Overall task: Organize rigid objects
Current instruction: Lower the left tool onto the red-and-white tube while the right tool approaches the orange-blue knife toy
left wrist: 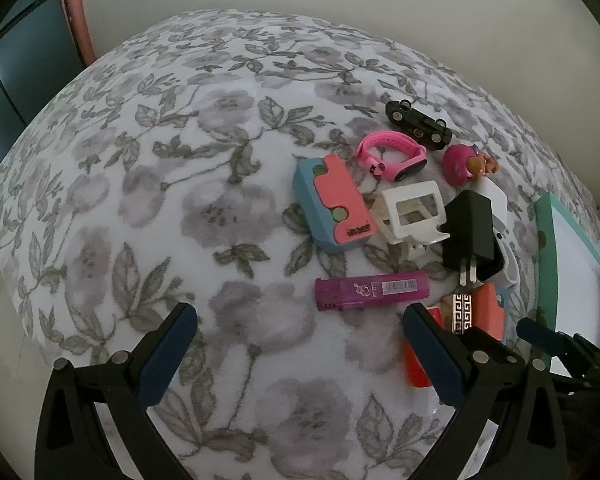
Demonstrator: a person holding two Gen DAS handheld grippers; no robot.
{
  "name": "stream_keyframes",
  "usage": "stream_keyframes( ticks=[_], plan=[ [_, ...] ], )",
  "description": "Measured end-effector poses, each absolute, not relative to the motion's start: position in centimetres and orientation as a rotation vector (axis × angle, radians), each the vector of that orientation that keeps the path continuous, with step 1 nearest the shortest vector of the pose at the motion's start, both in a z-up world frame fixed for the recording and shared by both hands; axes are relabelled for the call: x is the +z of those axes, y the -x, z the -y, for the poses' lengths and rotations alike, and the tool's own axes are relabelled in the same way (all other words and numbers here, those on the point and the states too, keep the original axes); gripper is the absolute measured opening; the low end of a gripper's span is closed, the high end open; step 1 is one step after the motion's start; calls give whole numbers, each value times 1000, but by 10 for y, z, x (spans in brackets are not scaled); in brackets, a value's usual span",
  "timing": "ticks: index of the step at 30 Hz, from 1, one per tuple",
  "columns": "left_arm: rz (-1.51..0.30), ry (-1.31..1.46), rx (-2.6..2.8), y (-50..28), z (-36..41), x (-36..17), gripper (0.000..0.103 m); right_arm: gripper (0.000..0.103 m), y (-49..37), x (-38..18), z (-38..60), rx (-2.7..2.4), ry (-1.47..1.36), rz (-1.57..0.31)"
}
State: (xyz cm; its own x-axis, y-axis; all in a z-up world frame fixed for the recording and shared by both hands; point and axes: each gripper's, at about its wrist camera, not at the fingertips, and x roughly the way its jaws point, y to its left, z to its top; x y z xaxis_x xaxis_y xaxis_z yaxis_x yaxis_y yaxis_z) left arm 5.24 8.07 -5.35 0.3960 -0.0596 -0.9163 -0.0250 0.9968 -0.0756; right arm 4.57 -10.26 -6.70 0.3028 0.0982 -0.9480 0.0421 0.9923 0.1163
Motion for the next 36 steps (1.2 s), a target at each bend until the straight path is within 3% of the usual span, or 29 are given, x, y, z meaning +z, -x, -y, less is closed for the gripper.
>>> stream_keyframes(
  ticks=[13, 36],
  plan=[
    [-1199, 71, -87, -52, -52, -58, 101, 72, -39, -64, 117, 10, -132, -1291],
    [-1255, 36, -73, -55, -50, -74, 101, 69, -36, -68, 112, 24, -73, -1317]
  ],
)
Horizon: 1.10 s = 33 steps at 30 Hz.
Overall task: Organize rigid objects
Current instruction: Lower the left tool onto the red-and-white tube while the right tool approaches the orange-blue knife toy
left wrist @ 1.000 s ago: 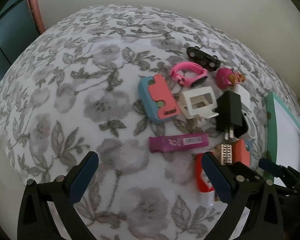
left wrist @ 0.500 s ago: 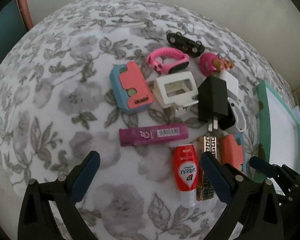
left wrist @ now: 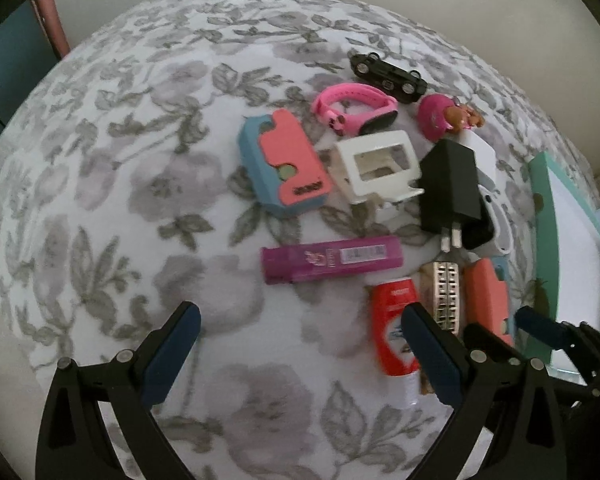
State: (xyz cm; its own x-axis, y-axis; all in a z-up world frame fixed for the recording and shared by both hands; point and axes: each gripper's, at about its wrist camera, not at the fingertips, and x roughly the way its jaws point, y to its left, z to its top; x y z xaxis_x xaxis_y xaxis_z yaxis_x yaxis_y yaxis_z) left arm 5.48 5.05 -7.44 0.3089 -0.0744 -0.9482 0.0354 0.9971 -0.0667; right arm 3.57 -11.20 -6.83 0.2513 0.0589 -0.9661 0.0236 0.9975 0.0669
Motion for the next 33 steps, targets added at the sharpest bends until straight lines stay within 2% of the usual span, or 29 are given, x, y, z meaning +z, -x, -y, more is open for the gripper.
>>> stream_keyframes(
  ticks=[6, 13, 22, 23, 25, 29, 33],
  plan=[
    [-1284, 102, -121, -56, -51, -77, 101, 69, -37, -68, 114, 25, -76, -1318],
    [-1300, 54, -116, -66, -32, -88, 101, 69, -37, -68, 112, 25, -48, -1322],
    [-1291, 62, -72, -54, -61, -84, 100, 69, -37, -70, 108, 26, -32, -1318],
    [-1289, 70, -73, -52, -63, -83, 98, 69, -38, -70, 109, 27, -26, -1316],
    [-1303, 93, -108, -46, -68, -80, 86, 69, -39, -71, 107, 26, -14, -1310],
    [-1319, 98, -133, -37, -61, -82, 79, 67, -43, -71, 109, 33, -43, -1296],
    [-1315, 66, -164, -36, -37, -84, 62, 65, -43, -72, 110, 34, -48, -1290]
  ],
)
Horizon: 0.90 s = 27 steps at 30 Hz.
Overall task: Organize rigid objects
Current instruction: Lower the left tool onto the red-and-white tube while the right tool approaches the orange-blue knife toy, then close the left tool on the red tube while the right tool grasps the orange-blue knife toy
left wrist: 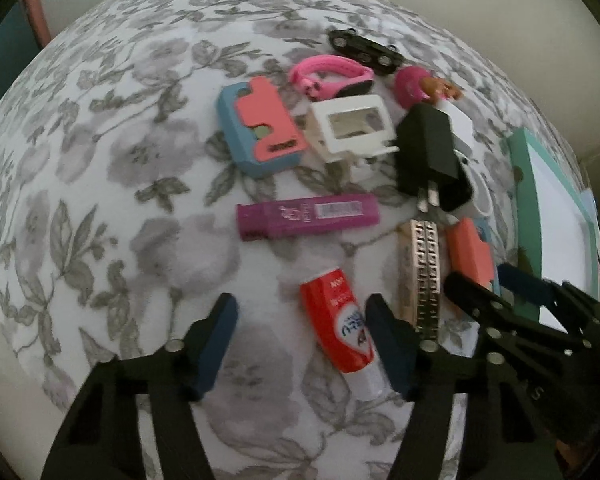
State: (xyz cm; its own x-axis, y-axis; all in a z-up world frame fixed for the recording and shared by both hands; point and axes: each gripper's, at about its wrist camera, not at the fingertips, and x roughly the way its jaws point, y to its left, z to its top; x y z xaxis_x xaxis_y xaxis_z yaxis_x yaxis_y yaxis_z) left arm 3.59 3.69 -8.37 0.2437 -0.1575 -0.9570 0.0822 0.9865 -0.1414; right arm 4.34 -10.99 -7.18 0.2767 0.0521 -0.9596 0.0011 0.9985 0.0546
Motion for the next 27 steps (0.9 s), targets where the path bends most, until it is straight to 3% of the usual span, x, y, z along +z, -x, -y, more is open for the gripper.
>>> stream_keyframes(
  ticks=[3, 13, 27],
  plan=[
    [-1314, 21, -180, -35, -24, -85, 53, 60, -44, -72, 112, 28, -40, -1281],
    [-1305, -114, -180, -41, 8, -89, 37, 52, -44, -73, 106, -11, 5, -1264],
    [-1357, -100, -141, -46, -1, -83, 33, 46, -28, -69, 99, -58, -40, -1324]
  ],
)
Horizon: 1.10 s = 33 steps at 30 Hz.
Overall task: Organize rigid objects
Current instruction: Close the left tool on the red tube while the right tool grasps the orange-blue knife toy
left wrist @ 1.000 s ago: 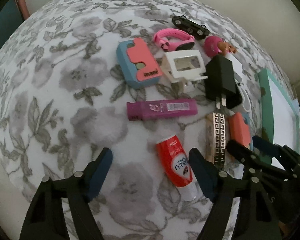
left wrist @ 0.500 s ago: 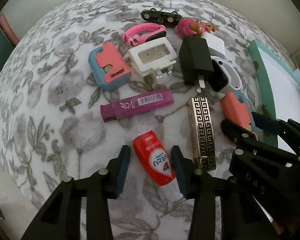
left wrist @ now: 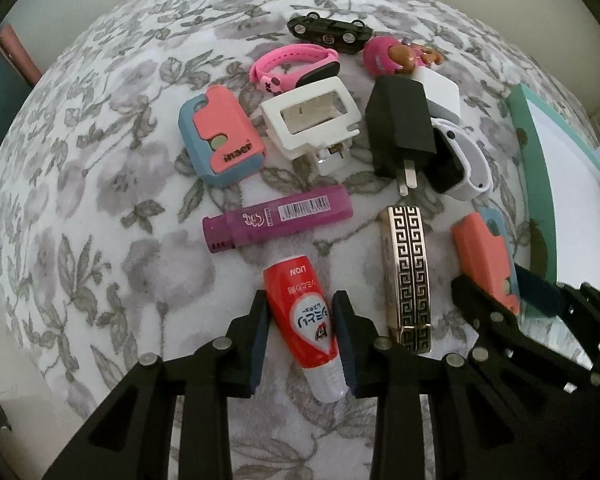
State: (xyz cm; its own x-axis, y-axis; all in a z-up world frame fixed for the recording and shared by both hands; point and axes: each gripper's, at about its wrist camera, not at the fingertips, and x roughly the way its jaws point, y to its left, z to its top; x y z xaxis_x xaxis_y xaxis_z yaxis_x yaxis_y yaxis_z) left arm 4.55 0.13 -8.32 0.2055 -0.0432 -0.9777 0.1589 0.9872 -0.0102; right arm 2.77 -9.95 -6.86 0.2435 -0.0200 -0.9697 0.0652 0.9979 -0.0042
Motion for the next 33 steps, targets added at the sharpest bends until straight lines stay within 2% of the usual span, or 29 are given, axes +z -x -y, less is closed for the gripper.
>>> stream_keyframes(
  ticks=[14, 18, 22, 33],
  plan=[
    [-1342, -63, -89, -54, -5, -65, 31, 45, -23, -43, 132, 13, -237, -1251],
    [-1327, -56, -84, -55, -6, -47, 30, 39, -16, -29, 140, 41, -286, -1211],
    [-1309, -52, -77, -58, -5, -33, 30, 25, -17, -23, 143, 44, -291, -1196],
    [-1284, -12, -62, -54, -23, -18, 30, 24, -17, -25, 144, 73, -323, -1200]
  ],
)
